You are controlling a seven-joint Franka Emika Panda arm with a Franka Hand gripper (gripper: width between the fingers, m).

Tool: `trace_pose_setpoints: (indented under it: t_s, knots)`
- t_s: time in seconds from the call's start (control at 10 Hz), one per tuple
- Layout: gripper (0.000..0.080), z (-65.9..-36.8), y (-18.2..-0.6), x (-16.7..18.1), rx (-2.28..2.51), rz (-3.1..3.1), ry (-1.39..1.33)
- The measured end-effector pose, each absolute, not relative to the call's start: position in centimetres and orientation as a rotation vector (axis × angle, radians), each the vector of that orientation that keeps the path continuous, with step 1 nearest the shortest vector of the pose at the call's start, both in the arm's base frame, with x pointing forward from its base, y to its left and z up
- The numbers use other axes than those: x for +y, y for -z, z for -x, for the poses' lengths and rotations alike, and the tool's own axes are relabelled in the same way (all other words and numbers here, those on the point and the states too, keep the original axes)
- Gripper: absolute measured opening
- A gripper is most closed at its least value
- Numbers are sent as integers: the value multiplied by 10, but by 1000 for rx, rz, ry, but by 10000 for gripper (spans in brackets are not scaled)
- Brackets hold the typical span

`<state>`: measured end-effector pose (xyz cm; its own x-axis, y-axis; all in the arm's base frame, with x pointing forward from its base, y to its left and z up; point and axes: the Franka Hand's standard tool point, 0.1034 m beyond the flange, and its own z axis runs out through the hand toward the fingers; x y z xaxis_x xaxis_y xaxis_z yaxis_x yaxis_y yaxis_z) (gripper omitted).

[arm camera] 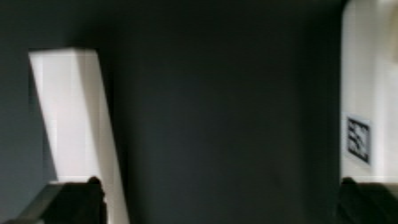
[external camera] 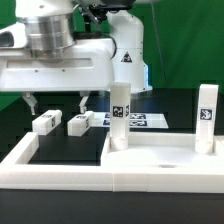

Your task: Assemble desk

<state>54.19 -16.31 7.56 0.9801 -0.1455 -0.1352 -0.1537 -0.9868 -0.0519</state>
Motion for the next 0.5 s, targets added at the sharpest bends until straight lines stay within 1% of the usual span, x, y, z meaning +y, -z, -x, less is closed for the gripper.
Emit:
trace_pose_setpoints:
  t_s: [0.1, 0.5]
  knots:
    - [649, -531, -69, -167, 252, 3059, -225]
    - [649, -528, -67, -166, 265, 3048, -235]
